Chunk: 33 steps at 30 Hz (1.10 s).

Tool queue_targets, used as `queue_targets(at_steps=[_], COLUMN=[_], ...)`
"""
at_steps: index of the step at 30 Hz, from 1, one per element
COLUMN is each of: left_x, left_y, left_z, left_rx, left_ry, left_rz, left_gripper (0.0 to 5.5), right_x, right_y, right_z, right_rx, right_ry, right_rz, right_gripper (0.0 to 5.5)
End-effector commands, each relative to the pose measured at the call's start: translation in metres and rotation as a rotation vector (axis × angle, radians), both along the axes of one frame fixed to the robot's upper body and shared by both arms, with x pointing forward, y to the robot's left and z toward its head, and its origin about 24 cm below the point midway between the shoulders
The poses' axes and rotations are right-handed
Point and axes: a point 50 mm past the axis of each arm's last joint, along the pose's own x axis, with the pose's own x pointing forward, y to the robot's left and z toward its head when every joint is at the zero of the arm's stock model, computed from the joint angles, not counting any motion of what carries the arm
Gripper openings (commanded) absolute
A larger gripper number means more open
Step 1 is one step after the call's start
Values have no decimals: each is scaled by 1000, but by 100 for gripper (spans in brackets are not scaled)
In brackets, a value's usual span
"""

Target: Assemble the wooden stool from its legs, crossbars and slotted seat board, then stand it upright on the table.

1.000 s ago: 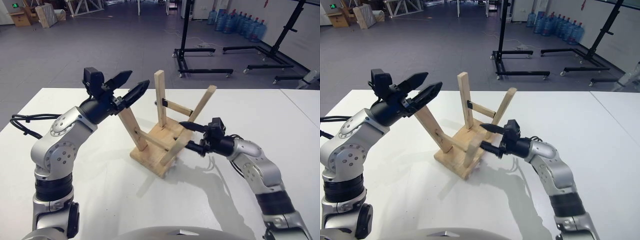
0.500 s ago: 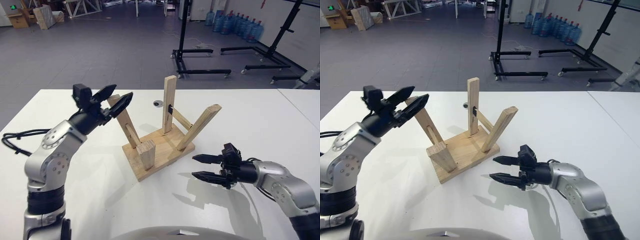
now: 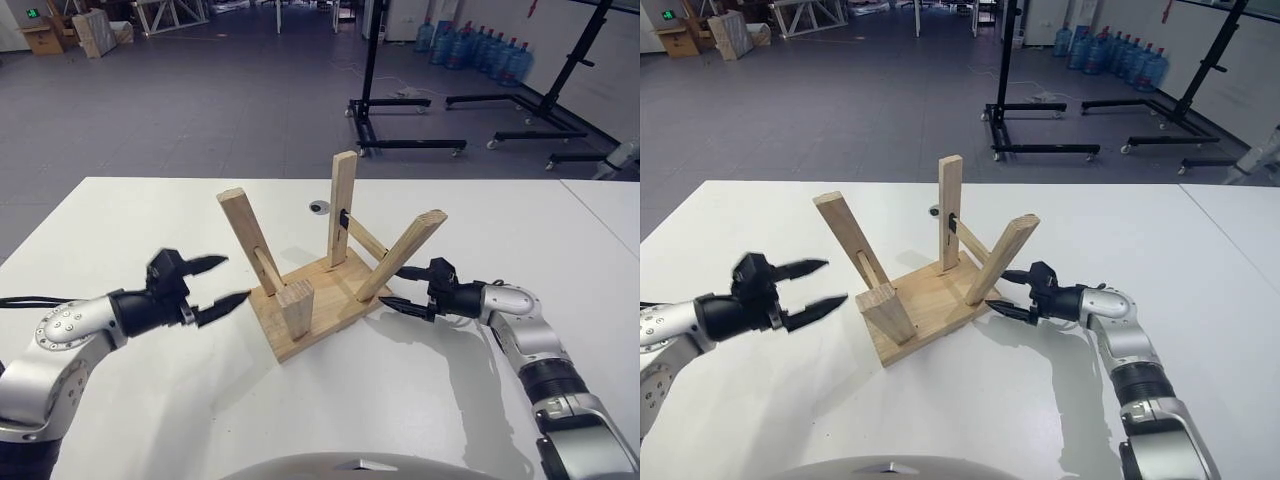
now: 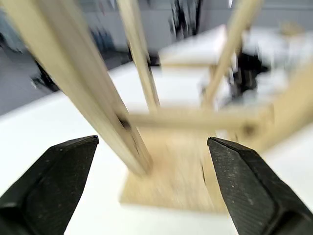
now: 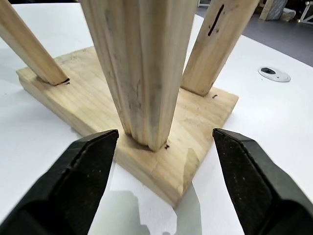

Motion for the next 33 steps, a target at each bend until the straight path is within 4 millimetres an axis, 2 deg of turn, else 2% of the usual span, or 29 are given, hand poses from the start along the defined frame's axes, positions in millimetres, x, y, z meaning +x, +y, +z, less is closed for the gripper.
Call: queue_targets(at_steps=[1, 7, 12, 14, 20, 27, 33], left_x=[-8, -20, -13, -8, 1, 12, 15], left_y=[-1, -28, -60, -65, -69, -63, -49], left_z=[-28, -40, -45, -51, -65, -77, -74], left_rx=[137, 91, -17, -15, -27, -34, -56], left_ry=[125, 144, 71, 54, 36, 30, 44], left_rz=[-59, -155, -95, -48, -15, -82, -152], left_gripper=[408, 408, 408, 408, 408, 311, 208], right_x=[7, 0, -2, -8, -24, -28, -35], right_y=[14, 16, 13, 14, 15, 21, 32], right_z=[2, 3, 8, 11, 19, 23, 20], right_rx=[49, 47, 27, 14, 5, 41, 53], right_ry=[-21, -5, 10, 18, 29, 32, 40], right_rz=[36, 86, 121, 159, 220, 219, 250], right_gripper=[357, 357, 357, 357, 357, 362, 362])
